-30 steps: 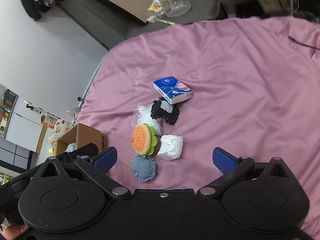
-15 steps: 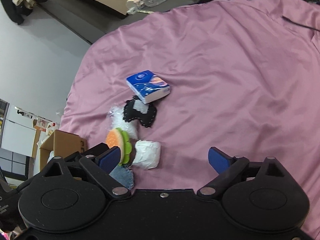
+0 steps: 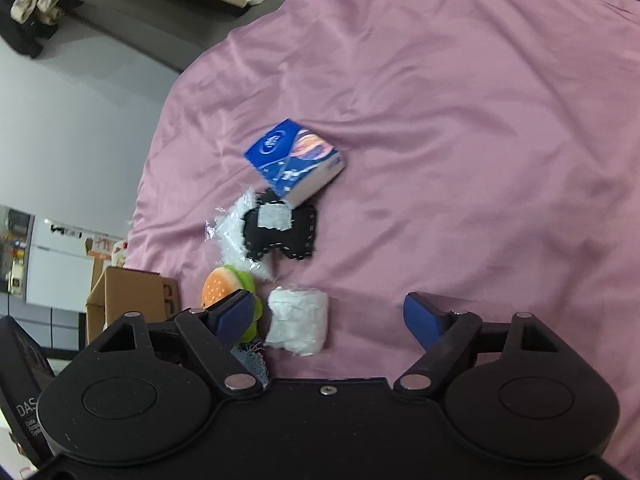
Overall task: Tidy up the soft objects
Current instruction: 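Grasp the orange burger plush with the left tool while the right tool grasps the white bundle, then carry the burger plush with the left tool while the right tool carries the white bundle to the box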
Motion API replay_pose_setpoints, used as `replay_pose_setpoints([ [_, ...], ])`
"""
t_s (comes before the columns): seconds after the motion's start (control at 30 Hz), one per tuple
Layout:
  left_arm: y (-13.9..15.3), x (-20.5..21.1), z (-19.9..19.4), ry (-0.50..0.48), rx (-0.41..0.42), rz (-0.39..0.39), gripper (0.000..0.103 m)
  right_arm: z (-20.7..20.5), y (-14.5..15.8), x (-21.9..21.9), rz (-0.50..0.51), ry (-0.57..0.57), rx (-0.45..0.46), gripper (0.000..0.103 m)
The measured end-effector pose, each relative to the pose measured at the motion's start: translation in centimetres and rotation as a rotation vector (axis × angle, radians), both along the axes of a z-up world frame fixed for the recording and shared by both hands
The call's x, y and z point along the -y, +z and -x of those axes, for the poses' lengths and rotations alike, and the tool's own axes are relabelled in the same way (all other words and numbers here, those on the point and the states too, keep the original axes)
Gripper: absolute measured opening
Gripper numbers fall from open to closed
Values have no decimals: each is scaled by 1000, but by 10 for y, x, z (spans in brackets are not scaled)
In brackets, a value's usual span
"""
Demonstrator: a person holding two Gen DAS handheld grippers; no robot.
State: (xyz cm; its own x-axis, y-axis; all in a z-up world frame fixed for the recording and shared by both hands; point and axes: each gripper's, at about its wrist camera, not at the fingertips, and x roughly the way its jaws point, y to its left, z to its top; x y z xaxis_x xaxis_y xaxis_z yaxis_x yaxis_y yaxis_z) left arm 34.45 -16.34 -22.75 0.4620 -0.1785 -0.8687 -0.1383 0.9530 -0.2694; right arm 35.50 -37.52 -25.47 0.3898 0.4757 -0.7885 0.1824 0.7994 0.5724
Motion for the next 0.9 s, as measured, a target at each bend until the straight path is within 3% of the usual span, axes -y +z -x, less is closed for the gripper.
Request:
replay_pose_setpoints([
  [0.17, 10, -7, 5, 14, 20, 16, 37, -5, -3, -11, 24, 35, 2, 69],
  [0.43, 22, -21, 10, 39, 39, 10, 37, -6, -1, -37, 90, 118, 23, 64],
  [0.53, 28, -27, 14, 38, 52, 2, 37, -4, -1, -44, 99, 149, 14, 37],
  [0.9, 56, -45, 36, 48, 98, -4, 37, 15, 34, -53, 147, 150, 97, 36],
])
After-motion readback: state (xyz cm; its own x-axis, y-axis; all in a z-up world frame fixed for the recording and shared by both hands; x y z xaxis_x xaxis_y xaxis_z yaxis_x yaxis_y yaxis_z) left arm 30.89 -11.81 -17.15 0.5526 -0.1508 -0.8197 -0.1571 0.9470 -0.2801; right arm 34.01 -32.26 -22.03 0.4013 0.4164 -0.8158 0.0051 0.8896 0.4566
